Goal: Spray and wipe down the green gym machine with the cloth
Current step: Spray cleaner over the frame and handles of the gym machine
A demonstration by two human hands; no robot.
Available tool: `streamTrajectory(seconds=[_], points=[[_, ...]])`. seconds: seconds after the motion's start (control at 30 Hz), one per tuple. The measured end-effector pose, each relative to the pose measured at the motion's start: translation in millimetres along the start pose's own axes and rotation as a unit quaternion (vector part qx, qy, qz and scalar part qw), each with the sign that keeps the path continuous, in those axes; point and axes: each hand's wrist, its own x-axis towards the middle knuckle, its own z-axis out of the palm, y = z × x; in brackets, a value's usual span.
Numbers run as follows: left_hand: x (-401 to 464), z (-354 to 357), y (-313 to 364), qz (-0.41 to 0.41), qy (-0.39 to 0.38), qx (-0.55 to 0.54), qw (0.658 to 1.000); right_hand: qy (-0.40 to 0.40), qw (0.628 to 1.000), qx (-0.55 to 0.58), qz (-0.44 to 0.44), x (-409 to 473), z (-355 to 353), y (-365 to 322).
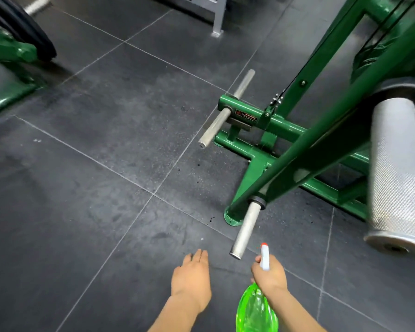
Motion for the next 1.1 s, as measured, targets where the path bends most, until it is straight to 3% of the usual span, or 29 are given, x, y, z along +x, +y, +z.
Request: streamTrajectory(seconds=[0.2, 0.37, 0.73, 0.93, 1.1], points=[[2.0, -21.7, -27.4, 0.002, 0.013, 0.002, 1.000, 0.036, 0.998, 0.002, -0.049, -15.3, 11.4, -23.4], [2.0, -47.9, -54.0, -0.009, 0.022, -0.010, 1.000, 0.016, 0.998, -0.004, -0.061, -25.3, 34.4, -47.9], [53.8, -152.0, -101.6, -0.003, 0.078, -0.043, 0.996, 0.024, 0.994, 0.068, -0.083, 5.6, 69.2, -152.3], [109.1, -204.4, -118.2, -0.004, 0.033, -0.055, 0.998, -0.010, 0.995, 0.011, -0.098, 32.3, 86.7, -208.9], [149.8, -241.5, -117.6, 0.031, 0.031, -0.051, 0.998, -0.018, 0.994, 0.028, -0.107, 61.5, 91.3, -257.4]])
